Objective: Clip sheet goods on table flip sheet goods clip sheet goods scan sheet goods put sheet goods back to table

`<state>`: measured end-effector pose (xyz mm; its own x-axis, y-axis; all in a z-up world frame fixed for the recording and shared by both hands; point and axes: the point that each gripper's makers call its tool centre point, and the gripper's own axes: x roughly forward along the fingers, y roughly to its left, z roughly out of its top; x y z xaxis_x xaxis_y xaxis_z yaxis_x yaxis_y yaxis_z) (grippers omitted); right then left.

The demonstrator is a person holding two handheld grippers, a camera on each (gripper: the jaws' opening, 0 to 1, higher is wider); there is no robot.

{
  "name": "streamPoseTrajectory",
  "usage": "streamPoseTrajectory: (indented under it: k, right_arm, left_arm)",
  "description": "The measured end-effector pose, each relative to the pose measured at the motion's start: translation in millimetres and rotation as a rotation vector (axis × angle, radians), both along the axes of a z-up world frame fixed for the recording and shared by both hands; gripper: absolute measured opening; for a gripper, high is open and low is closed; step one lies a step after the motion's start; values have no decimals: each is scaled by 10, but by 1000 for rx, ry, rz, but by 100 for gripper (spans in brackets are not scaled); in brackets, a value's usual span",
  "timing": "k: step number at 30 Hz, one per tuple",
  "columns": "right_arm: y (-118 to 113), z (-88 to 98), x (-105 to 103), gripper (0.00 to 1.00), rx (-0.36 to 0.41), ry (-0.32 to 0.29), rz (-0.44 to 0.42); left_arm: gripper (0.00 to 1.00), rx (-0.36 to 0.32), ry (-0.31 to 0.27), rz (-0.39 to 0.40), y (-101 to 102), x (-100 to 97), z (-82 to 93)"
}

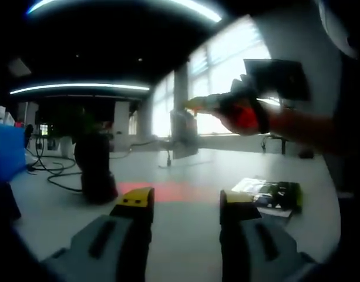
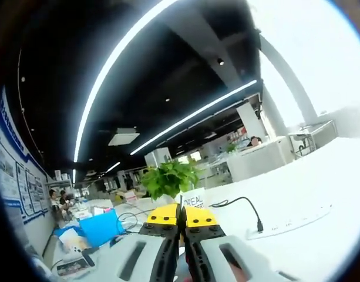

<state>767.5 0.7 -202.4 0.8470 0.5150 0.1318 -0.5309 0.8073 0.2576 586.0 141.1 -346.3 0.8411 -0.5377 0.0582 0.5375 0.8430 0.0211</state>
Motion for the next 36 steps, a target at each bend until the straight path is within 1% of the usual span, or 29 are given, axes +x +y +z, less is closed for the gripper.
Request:
streamPoseTrajectory:
  k: [1,2,7,10,18,22,25,26,27,30,33,36]
  right_arm:
    - [-13,23,-20,0,-32,-28,-4]
    - [-45,29,-7,0,-48,-38,0]
    - [-76,28,-90,0,-130,-71,11]
    - [-103,30,-133,0,-208,-114,14]
    - [-119,-30,-197,0,-269,-128,37]
    - [-112,-50,-225,0,-313,-148,53]
    - [-130,-60,-250,0,-317,-169,78]
    - [-135,-66,-262,0,-335,-186,86]
    - [-145,-79,-271,0,-338,-186,89]
    - [-141,-130,-322,0,-376,-205,116]
    - [-139,-187,-353,0,-402,-208,145]
    - [-149,-234,-391,0,-399,-233,188]
  left_arm:
    - [37,-2,1,2,1,0,1]
    - [37,-2,2,4,3,2,1]
    - [37,1,5,1,-1,10,-7]
    - [37,3,7,2,4,17,-16]
    - [36,12,13,11,22,46,-41]
    - [36,17,15,15,18,49,-48]
    - [36,22,16,18,16,52,-52]
    - [36,23,18,19,17,53,-56]
    - [36,24,19,23,29,59,-60]
    - [36,26,20,27,43,65,-62]
    - [36,31,21,28,34,64,-66]
    - [35,39,20,29,23,61,-71]
